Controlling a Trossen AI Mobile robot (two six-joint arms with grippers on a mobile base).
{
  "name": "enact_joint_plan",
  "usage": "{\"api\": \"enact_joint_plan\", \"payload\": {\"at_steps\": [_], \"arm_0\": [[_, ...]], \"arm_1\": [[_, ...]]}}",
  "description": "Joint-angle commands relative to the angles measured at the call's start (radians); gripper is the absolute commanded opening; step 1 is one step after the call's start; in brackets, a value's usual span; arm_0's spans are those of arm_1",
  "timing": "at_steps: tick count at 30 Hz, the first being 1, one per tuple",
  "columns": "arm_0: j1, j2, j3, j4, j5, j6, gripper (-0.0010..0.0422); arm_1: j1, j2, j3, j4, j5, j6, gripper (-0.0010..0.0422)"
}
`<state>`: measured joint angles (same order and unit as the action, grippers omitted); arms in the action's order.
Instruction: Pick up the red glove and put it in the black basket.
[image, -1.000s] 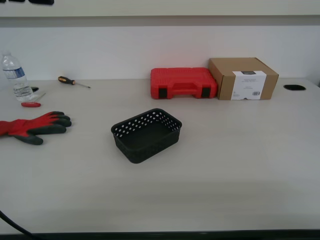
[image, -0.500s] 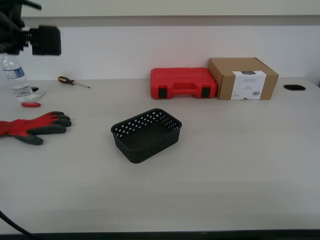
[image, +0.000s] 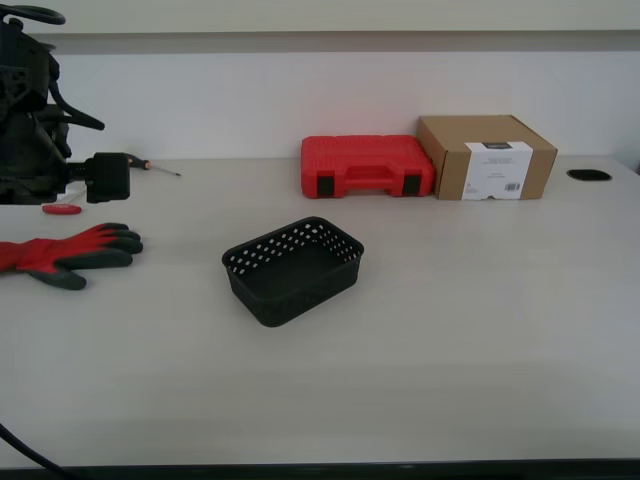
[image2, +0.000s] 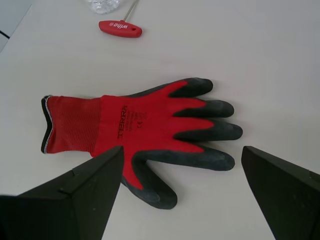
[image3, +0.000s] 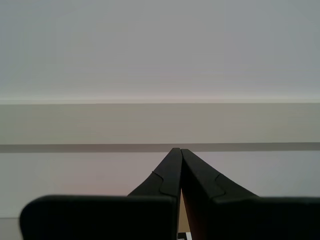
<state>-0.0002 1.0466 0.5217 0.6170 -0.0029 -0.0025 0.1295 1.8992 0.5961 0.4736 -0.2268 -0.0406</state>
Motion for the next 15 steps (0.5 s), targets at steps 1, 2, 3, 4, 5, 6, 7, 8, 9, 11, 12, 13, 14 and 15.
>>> {"api": "enact_joint_plan", "payload": {"at_steps": [1,2,3,4,5,6,7,8,9,11,12,13,14,15], "arm_0": [[0.0,0.0,0.001,0.002,0.0,0.003,0.0],[0.0,0.0,0.001,0.003,0.0,0.003,0.0],[0.0,0.0,0.001,0.003,0.0,0.003,0.0],[0.0,0.0,0.001,0.003,0.0,0.003,0.0],[0.0,0.0,0.001,0.003,0.0,0.003,0.0],[0.0,0.0,0.001,0.003,0.0,0.003,0.0],[0.0,0.0,0.001,0.003,0.0,0.003,0.0],[0.0,0.0,0.001,0.003,0.0,0.003,0.0],[0.0,0.0,0.001,0.003,0.0,0.003,0.0],[0.0,0.0,0.001,0.003,0.0,0.003,0.0],[0.0,0.0,0.001,0.003,0.0,0.003,0.0],[0.0,0.0,0.001,0.003,0.0,0.003,0.0],[0.0,0.0,0.001,0.003,0.0,0.003,0.0],[0.0,0.0,0.001,0.003,0.0,0.003,0.0]], "arm_1": [[0.008,0.012,0.026,0.007,-0.043,0.056,0.029],[0.014,0.012,0.037,0.008,-0.057,0.086,0.0277],[0.024,0.012,0.046,0.008,-0.066,0.113,0.0266],[0.037,0.012,0.055,0.008,-0.072,0.133,0.0255],[0.053,0.012,0.063,0.008,-0.076,0.148,0.0243],[0.078,0.012,0.071,0.008,-0.075,0.159,0.0231],[0.104,0.012,0.078,0.007,-0.075,0.167,0.022],[0.129,0.012,0.083,0.007,-0.074,0.174,0.0211],[0.161,0.012,0.089,0.006,-0.068,0.177,0.0204],[0.214,0.012,0.091,0.003,-0.042,0.15,0.0198],[0.235,0.012,0.09,0.003,-0.033,0.129,0.0199],[0.253,0.012,0.09,0.003,-0.028,0.107,0.0201],[0.269,0.013,0.09,0.006,-0.027,0.09,0.0205],[0.284,0.014,0.092,0.015,-0.027,0.089,0.0213]]}}
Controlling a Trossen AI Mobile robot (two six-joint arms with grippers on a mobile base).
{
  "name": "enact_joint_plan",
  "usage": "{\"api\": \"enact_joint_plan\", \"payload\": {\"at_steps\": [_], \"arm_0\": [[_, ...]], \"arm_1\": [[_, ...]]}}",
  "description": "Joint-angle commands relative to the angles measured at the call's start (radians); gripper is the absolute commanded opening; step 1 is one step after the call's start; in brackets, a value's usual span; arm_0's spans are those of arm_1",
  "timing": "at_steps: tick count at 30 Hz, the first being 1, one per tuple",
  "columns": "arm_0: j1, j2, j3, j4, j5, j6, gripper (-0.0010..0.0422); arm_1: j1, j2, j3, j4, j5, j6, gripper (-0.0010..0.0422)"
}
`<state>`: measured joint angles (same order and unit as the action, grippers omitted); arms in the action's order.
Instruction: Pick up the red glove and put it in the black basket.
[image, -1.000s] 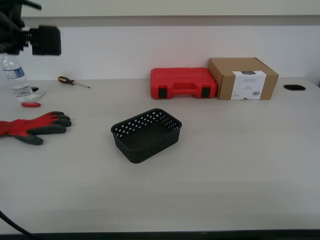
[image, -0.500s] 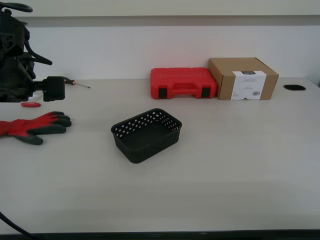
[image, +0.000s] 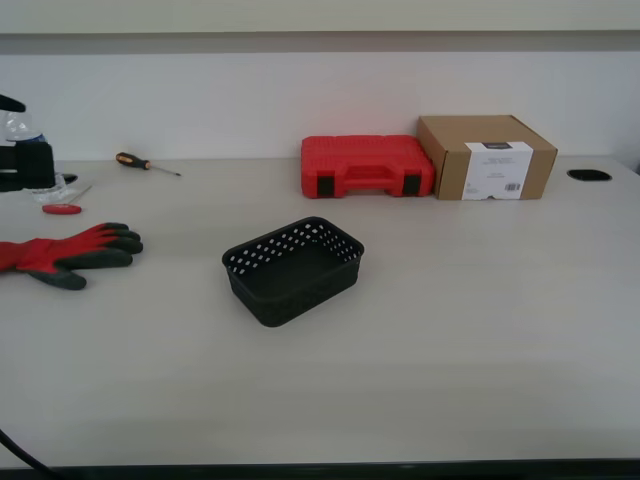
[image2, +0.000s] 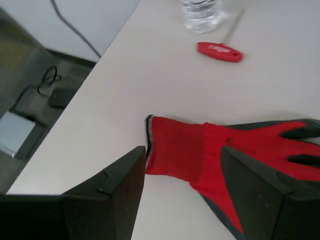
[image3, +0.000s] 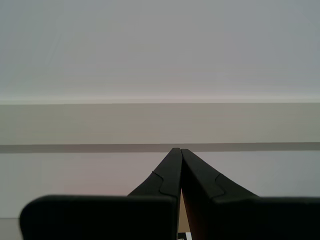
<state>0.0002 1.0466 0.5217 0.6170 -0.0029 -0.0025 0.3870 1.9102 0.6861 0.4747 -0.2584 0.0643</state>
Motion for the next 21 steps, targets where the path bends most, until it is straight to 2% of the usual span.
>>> {"api": "enact_joint_plan", "payload": {"at_steps": [1,8,12,16,21], "arm_0": [[0.0,0.0,0.001,0.003,0.0,0.003,0.0],[0.0,0.0,0.001,0.002,0.0,0.003,0.0],[0.0,0.0,0.001,0.003,0.0,0.003,0.0],[0.0,0.0,0.001,0.003,0.0,0.003,0.0],[0.0,0.0,0.001,0.003,0.0,0.003,0.0]], "arm_1": [[0.039,0.003,0.008,0.014,0.005,-0.011,0.0221],[0.077,0.017,0.036,0.013,0.013,0.01,0.0295],[0.08,0.112,0.078,-0.019,0.024,0.009,0.0324],[0.081,0.195,0.124,-0.069,0.034,0.003,0.0333],[0.083,0.25,0.19,-0.065,0.051,-0.014,0.0321]]}}
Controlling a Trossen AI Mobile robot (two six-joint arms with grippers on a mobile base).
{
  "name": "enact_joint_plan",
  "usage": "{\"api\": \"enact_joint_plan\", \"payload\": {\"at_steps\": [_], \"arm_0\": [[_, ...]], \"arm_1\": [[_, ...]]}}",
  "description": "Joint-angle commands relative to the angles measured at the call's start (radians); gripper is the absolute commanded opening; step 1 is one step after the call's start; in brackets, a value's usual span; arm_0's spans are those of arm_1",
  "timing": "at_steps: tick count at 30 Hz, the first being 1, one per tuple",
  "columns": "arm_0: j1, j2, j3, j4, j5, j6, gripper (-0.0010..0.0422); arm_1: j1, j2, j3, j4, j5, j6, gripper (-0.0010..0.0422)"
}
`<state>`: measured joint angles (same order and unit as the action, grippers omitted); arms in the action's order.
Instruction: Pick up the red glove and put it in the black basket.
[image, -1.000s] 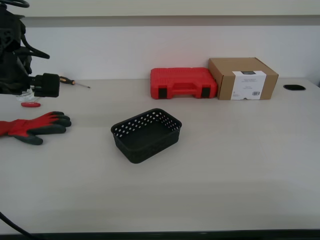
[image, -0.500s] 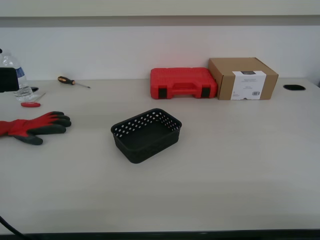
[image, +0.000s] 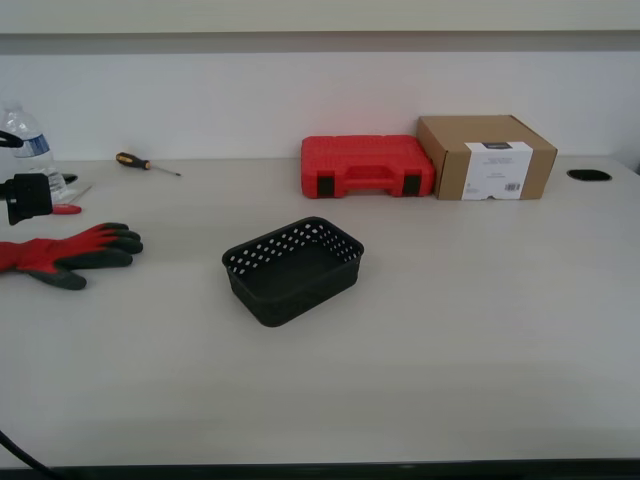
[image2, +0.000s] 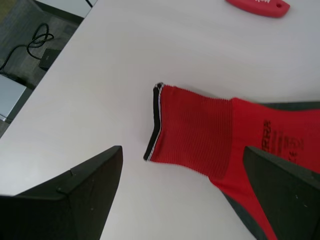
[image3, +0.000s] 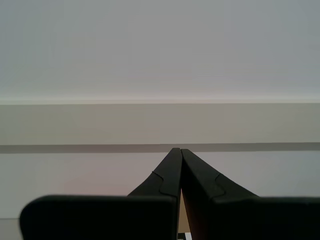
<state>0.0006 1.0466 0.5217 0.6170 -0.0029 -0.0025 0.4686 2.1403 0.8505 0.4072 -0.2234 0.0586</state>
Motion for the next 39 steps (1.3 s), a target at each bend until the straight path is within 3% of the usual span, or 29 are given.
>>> {"api": "enact_joint_plan", "payload": {"at_steps": [1,11,22,24,28,29,39], "arm_0": [[-0.001,0.0,0.001,0.002,0.0,0.003,0.0],[-0.001,0.0,0.001,0.002,0.0,0.002,0.0],[0.0,0.0,0.001,0.002,0.0,0.003,0.0],[0.0,0.0,0.001,0.002,0.0,0.003,0.0],[-0.001,0.0,0.001,0.002,0.0,0.003,0.0],[-0.001,0.0,0.001,0.002,0.0,0.003,0.0],[0.0,0.0,0.001,0.002,0.0,0.003,0.0]], "arm_1": [[0.002,0.036,0.041,0.003,0.029,-0.018,0.0316],[-0.002,0.22,0.142,0.003,0.089,-0.086,0.0258],[-0.008,0.343,0.171,0.021,0.213,-0.146,0.0222],[-0.008,0.339,0.172,0.021,0.227,-0.146,0.0175],[-0.009,0.339,0.172,0.005,0.309,-0.156,0.0008],[-0.01,0.339,0.172,0.001,0.328,-0.167,-0.0004],[-0.03,0.16,0.097,-0.078,0.398,-0.222,-0.0001]]}}
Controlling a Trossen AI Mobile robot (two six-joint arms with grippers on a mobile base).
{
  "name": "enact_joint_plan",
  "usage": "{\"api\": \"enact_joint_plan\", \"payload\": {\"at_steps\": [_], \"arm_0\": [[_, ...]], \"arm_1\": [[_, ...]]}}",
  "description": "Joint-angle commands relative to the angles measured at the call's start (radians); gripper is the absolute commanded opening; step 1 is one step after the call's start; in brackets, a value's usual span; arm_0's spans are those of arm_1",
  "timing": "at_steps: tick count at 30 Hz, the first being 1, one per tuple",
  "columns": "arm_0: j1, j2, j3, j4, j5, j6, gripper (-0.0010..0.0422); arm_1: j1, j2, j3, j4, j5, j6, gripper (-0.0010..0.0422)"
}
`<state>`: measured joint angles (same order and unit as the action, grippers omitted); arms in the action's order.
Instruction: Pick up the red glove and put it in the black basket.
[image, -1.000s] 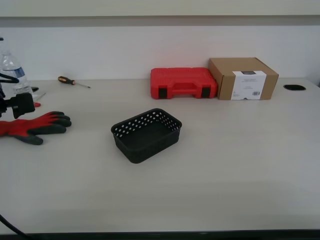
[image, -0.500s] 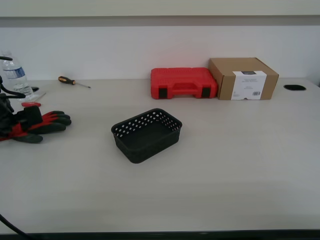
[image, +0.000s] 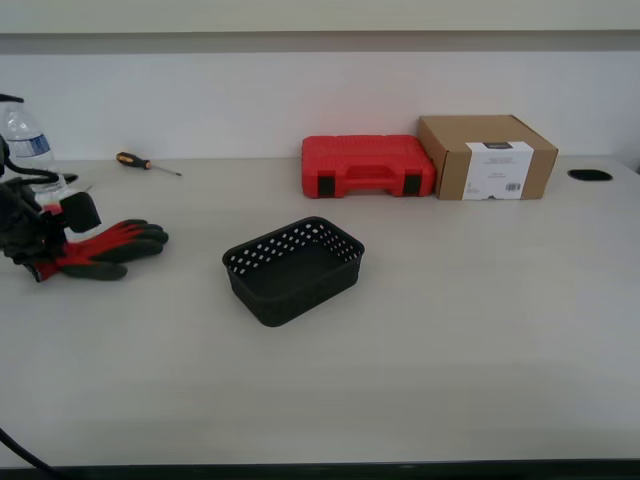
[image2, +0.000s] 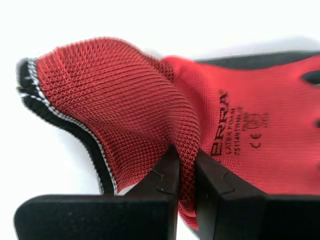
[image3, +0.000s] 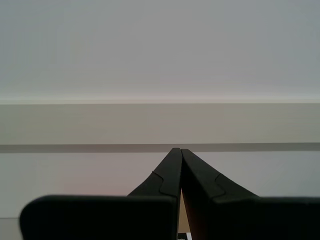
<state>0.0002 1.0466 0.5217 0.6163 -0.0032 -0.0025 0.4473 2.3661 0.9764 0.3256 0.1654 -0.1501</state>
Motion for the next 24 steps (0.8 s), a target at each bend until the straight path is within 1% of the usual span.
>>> {"api": "enact_joint_plan", "payload": {"at_steps": [1,4,8,15,19,20,22,24], "arm_0": [[0.0,0.0,0.001,0.003,0.001,0.003,0.0],[0.0,0.0,0.001,0.003,0.001,0.003,0.0],[0.0,0.0,0.001,0.003,0.001,0.003,0.0],[0.0,0.0,0.001,0.002,0.001,0.003,0.0],[0.0,0.0,0.001,0.001,0.001,0.003,0.0],[0.0,0.0,0.001,0.001,0.001,0.003,0.0],[0.0,0.0,0.001,0.002,0.001,0.003,0.0],[0.0,0.0,0.001,0.001,0.001,0.003,0.0]], "arm_1": [[-0.017,-0.113,-0.05,0.003,0.009,-0.022,0.0],[-0.04,-0.23,-0.097,-0.009,0.01,-0.023,-0.0001],[-0.088,-0.41,-0.175,-0.07,0.01,-0.023,-0.0001],[-0.217,-0.586,-0.337,-0.07,0.008,-0.044,-0.0001],[-0.317,-0.675,-0.412,-0.066,0.01,-0.097,0.0],[-0.338,-0.7,-0.418,-0.066,0.017,-0.113,-0.0001],[-0.383,-0.776,-0.421,-0.066,0.062,-0.156,0.0],[-0.429,-0.864,-0.419,-0.068,0.064,-0.192,-0.0001]]}}
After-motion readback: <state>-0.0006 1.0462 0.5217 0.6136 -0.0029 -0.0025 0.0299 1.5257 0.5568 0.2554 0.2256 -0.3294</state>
